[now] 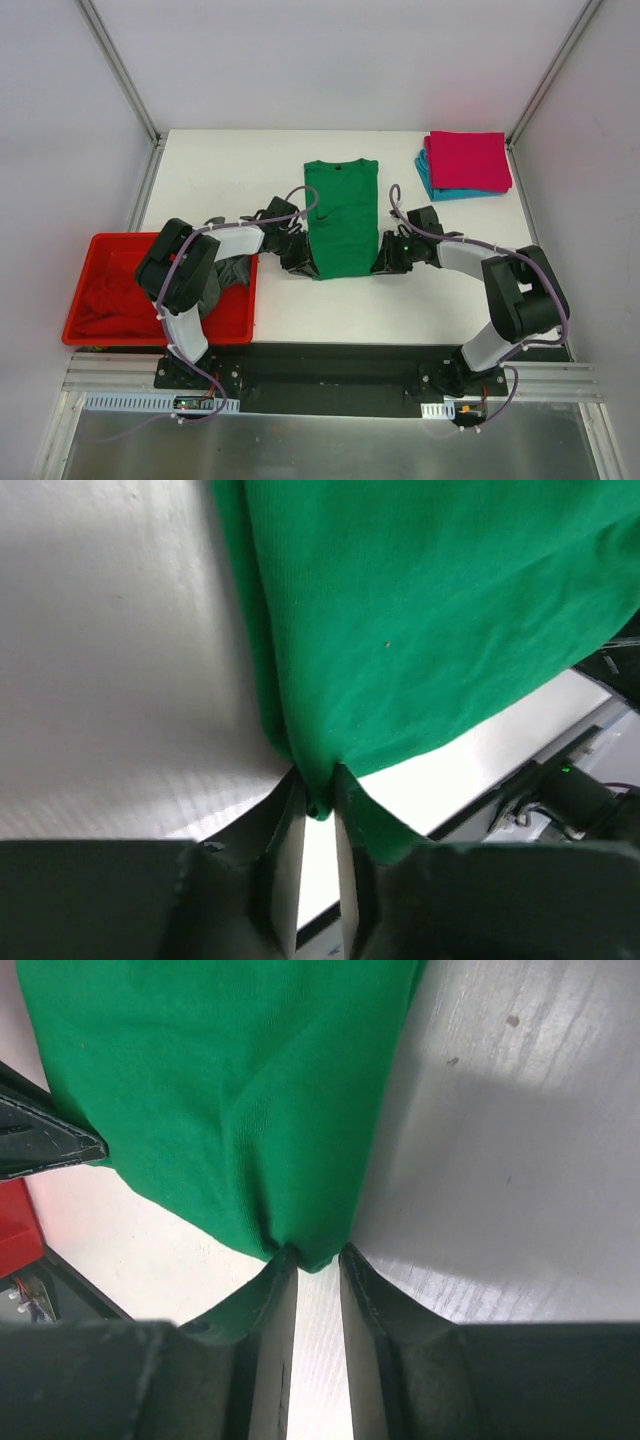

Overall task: Fold and stack the t-shirts
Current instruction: Grab one side of the 2/3 rectangular tshirt with both arms

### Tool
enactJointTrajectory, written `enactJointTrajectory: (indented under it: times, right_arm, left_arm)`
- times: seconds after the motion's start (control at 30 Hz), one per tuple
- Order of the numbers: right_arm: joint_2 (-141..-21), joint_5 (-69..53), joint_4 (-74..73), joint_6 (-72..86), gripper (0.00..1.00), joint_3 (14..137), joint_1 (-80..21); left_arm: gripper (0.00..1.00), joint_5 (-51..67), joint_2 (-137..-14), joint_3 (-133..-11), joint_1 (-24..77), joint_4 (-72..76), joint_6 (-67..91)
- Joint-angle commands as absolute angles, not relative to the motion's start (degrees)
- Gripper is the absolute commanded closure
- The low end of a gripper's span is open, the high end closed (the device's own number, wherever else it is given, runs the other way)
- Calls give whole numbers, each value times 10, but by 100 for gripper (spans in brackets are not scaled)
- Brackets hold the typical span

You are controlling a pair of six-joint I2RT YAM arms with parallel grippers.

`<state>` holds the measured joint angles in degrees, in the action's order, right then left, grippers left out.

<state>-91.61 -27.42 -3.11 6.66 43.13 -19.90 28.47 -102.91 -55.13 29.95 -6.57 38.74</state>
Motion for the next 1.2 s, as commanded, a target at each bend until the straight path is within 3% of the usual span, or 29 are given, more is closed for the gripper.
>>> enactJointTrajectory:
  times: [0.0,0.03,0.13,0.17,0.5,0.8,1.17]
  right_arm:
    - [-932,-299,-5,68,76,454,-199]
    - [-933,-301,-4,69,77,454,-198]
    - [-936,-319,-3,69,98,455,-199]
    - [-933,-319,-9,71,99,454,-199]
    - [-846,-155,-221,9,99,456,-189]
    - [-808,-235,-206,15,99,415,-192]
    - [-645,-315,-333,78,99,344,-311]
  left_arm:
    - [94,278,-1049,-563,302,-68,378]
    - [100,276,-1048,-562,302,-68,379]
    - [100,268,-1042,-555,302,-68,379]
    - [100,261,-1036,-553,302,-68,380]
    - [100,227,-1013,-523,296,-77,372]
    - [100,256,-970,-487,311,-77,374]
    - [100,220,-735,-348,385,-138,420]
